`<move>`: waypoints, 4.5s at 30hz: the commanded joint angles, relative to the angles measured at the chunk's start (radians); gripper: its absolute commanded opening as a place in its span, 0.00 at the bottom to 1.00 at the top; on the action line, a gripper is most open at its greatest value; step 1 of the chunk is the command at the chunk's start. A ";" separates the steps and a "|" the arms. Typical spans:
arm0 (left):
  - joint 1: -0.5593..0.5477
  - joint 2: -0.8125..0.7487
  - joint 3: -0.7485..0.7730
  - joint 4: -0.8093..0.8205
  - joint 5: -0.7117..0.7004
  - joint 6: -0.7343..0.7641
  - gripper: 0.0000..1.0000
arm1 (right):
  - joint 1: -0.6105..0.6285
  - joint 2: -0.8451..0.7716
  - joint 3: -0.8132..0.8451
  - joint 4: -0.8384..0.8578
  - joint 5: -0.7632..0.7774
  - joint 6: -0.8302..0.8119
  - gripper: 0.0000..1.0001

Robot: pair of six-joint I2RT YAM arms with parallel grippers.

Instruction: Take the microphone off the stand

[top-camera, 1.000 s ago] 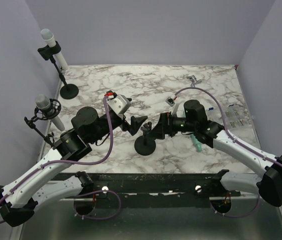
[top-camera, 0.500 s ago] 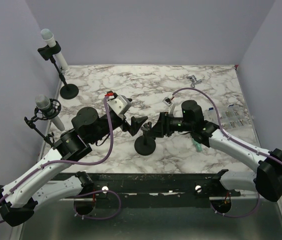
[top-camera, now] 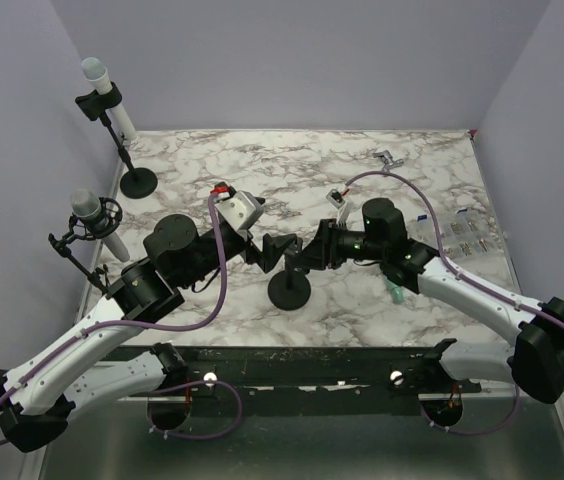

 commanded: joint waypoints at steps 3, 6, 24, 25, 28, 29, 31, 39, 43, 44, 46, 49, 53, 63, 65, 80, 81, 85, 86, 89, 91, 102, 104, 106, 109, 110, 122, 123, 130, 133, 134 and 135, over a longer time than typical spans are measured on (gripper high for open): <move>-0.011 -0.005 -0.005 0.004 -0.027 0.015 0.93 | 0.000 0.022 0.110 -0.014 0.165 -0.029 0.01; -0.014 0.008 0.010 -0.014 -0.024 0.014 0.93 | -0.003 0.061 0.167 -0.029 0.202 -0.048 0.01; -0.039 -0.002 0.003 -0.007 -0.028 0.022 0.93 | -0.238 0.381 0.489 0.082 0.163 -0.069 0.01; -0.040 0.000 0.005 -0.009 -0.026 0.023 0.93 | -0.238 0.398 0.506 0.078 0.166 -0.076 0.01; -0.049 0.001 0.005 -0.010 -0.027 0.025 0.93 | -0.242 0.416 0.525 0.100 0.204 -0.079 0.01; -0.049 -0.001 0.007 -0.012 -0.028 0.027 0.93 | -0.246 0.421 0.527 0.120 0.214 -0.079 0.01; -0.049 -0.006 0.005 -0.009 -0.029 0.027 0.93 | -0.257 0.445 0.553 0.134 0.215 -0.072 0.01; -0.050 -0.002 0.003 -0.008 -0.030 0.032 0.93 | -0.267 0.474 0.596 0.197 0.286 -0.140 0.01; -0.052 -0.005 0.003 -0.008 -0.029 0.032 0.93 | -0.279 0.491 0.607 0.220 0.303 -0.179 0.01; -0.052 -0.006 0.002 -0.009 -0.030 0.033 0.93 | -0.280 0.488 0.600 0.225 0.303 -0.185 0.01; -0.052 -0.004 0.002 -0.009 -0.030 0.034 0.93 | -0.281 0.470 0.590 0.201 0.317 -0.211 0.01; -0.053 -0.001 0.004 -0.010 -0.029 0.036 0.93 | -0.281 0.438 0.579 0.135 0.316 -0.334 0.21; -0.054 0.005 0.007 -0.014 -0.030 0.031 0.93 | -0.281 0.403 0.590 0.006 0.340 -0.508 0.59; -0.060 0.024 0.010 -0.018 -0.027 0.029 0.93 | -0.283 0.364 0.576 -0.217 0.156 -0.868 1.00; -0.061 0.026 0.010 -0.018 -0.030 0.031 0.93 | -0.282 0.375 0.582 -0.245 0.097 -0.897 1.00; -0.072 0.039 0.015 -0.025 -0.029 0.033 0.93 | -0.272 0.587 0.794 -0.429 0.048 -1.028 0.98; -0.072 0.042 0.016 -0.026 -0.029 0.033 0.93 | -0.266 0.597 0.803 -0.437 0.038 -1.025 0.97; -0.072 0.046 0.018 -0.027 -0.030 0.033 0.93 | -0.233 0.608 0.786 -0.389 0.042 -0.977 0.91; -0.072 0.048 0.017 -0.027 -0.030 0.033 0.93 | -0.226 0.607 0.777 -0.371 0.050 -0.956 0.87; -0.073 0.049 0.017 -0.028 -0.030 0.034 0.93 | -0.221 0.594 0.743 -0.306 0.092 -0.921 0.70; -0.074 0.049 0.018 -0.029 -0.030 0.034 0.93 | -0.221 0.577 0.720 -0.272 0.101 -0.909 0.61; -0.075 0.035 0.016 -0.027 -0.030 0.032 0.93 | -0.219 0.539 0.683 -0.162 0.328 -0.804 0.01; -0.075 0.035 0.016 -0.027 -0.030 0.033 0.93 | -0.220 0.526 0.668 -0.113 0.453 -0.771 0.01; -0.075 0.036 0.018 -0.027 -0.030 0.033 0.93 | -0.220 0.515 0.660 -0.068 0.578 -0.745 0.01; -0.075 0.035 0.018 -0.029 -0.030 0.033 0.93 | -0.220 0.532 0.701 -0.048 0.782 -0.709 0.01; -0.076 0.035 0.018 -0.027 -0.030 0.033 0.93 | -0.220 0.547 0.726 -0.066 0.833 -0.700 0.01; -0.077 0.028 0.018 -0.028 -0.030 0.036 0.93 | -0.220 0.709 0.908 -0.218 1.116 -0.506 0.01; -0.076 0.026 0.017 -0.028 -0.029 0.036 0.93 | -0.221 0.715 0.913 -0.223 1.126 -0.491 0.01; -0.078 0.015 0.016 -0.027 -0.030 0.038 0.93 | -0.221 0.741 0.926 -0.255 1.121 -0.480 0.01; -0.078 0.014 0.014 -0.025 -0.030 0.038 0.93 | -0.219 0.737 0.933 -0.270 1.089 -0.490 0.22; -0.079 0.015 0.015 -0.025 -0.030 0.038 0.93 | -0.219 0.734 0.942 -0.285 1.082 -0.489 0.31; -0.079 0.015 0.013 -0.024 -0.029 0.037 0.93 | -0.219 0.731 0.953 -0.300 1.075 -0.489 0.39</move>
